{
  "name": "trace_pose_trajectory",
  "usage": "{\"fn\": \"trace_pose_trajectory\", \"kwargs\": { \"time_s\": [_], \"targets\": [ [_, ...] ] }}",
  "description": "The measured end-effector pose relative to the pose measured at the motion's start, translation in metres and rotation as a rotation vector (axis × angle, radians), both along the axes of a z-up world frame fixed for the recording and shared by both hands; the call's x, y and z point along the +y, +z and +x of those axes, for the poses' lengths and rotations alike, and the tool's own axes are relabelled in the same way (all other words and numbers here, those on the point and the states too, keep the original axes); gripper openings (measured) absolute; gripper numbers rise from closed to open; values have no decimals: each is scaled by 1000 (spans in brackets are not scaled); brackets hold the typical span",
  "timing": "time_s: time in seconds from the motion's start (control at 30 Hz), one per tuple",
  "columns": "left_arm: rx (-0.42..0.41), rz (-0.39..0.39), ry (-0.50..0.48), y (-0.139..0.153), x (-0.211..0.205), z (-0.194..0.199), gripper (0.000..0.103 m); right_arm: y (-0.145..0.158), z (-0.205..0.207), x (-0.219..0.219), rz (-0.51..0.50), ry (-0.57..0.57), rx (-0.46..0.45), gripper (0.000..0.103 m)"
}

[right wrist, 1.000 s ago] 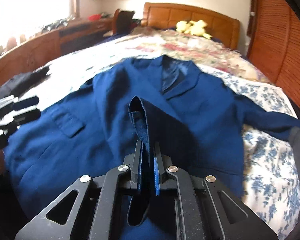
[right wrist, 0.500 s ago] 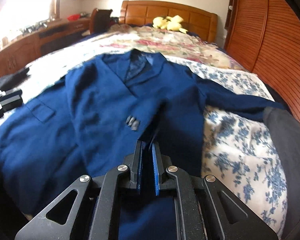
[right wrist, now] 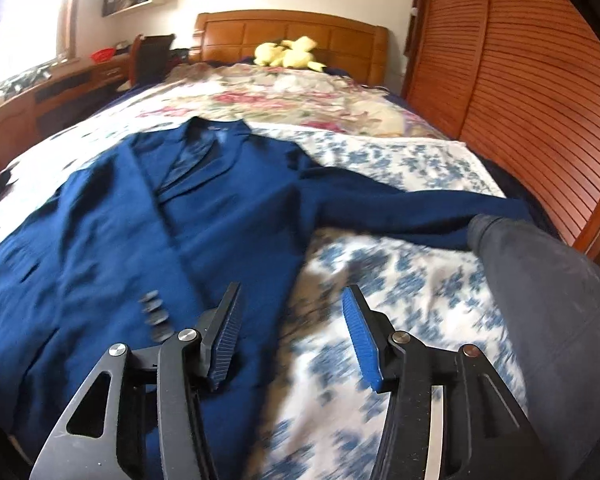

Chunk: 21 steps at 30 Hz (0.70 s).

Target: Fold large clothes

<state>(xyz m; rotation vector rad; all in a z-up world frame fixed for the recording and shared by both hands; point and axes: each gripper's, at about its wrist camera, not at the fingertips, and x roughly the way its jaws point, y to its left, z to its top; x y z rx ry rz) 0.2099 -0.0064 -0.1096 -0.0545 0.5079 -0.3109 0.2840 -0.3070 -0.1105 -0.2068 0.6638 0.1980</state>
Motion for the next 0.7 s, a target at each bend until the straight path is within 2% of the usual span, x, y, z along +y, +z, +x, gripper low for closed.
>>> {"fn": "trace_pose_trajectory", "kwargs": {
  "time_s": [0.03, 0.3, 0.57, 0.7],
  "targets": [
    [-5, 0, -1, 1, 0, -1, 57, 0, 9, -5, -1, -10, 1, 53],
    [-9, 19, 47, -2, 5, 5, 58, -16, 86, -36, -6, -91, 40, 57],
    [35, 11, 43, -12, 8, 14, 58, -37, 155, -57, 20, -178, 107, 60],
    [39, 14, 34, -13, 6, 15, 58, -49, 176, -56, -44, -190, 117, 62]
  ]
}}
